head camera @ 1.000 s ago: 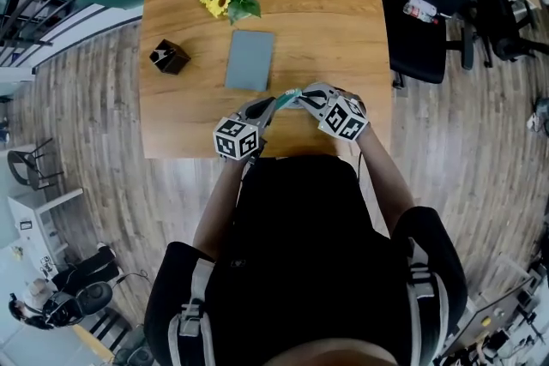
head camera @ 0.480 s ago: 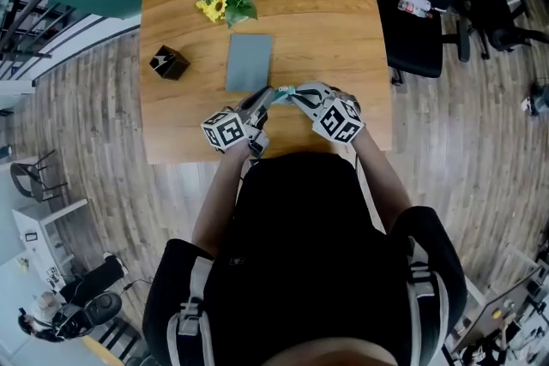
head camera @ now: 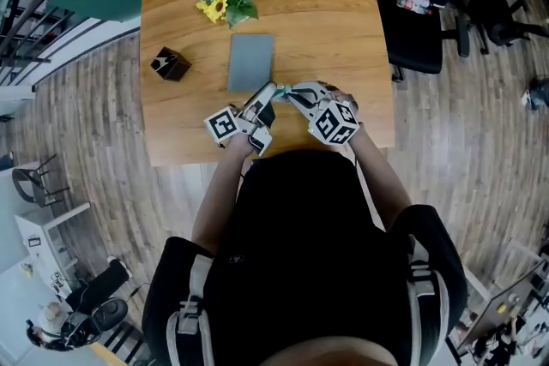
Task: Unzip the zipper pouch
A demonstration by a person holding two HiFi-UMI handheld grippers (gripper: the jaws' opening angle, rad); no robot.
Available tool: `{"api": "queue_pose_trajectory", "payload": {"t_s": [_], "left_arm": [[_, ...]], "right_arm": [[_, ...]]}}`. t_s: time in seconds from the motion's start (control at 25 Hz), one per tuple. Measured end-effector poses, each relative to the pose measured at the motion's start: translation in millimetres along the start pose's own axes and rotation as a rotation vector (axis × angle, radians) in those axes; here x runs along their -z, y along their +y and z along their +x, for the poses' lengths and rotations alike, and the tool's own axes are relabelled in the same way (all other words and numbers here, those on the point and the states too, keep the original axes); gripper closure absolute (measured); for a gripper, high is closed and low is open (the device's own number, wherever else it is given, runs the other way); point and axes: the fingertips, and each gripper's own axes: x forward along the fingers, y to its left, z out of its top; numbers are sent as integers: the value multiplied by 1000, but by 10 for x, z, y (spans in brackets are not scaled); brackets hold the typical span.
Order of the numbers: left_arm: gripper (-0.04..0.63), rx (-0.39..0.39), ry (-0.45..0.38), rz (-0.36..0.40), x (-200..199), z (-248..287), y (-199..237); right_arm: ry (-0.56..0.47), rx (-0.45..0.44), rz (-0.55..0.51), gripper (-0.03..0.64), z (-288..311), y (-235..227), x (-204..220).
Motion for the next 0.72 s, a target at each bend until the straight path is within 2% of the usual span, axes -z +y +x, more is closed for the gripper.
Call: {"api": "queue_pose_trajectory", "payload": {"t_s": [0.12, 0.44, 0.72], "left_arm": [[460, 36, -22, -56, -44, -21, -15], [468, 54, 22, -98, 4, 6, -45], [516, 98, 44, -144, 72, -69, -108]], "right_arm": [[6, -4, -13, 598, 22, 42, -19], [28, 15, -6, 598, 30, 52, 18], [43, 19, -11, 597, 41, 123, 18]]}}
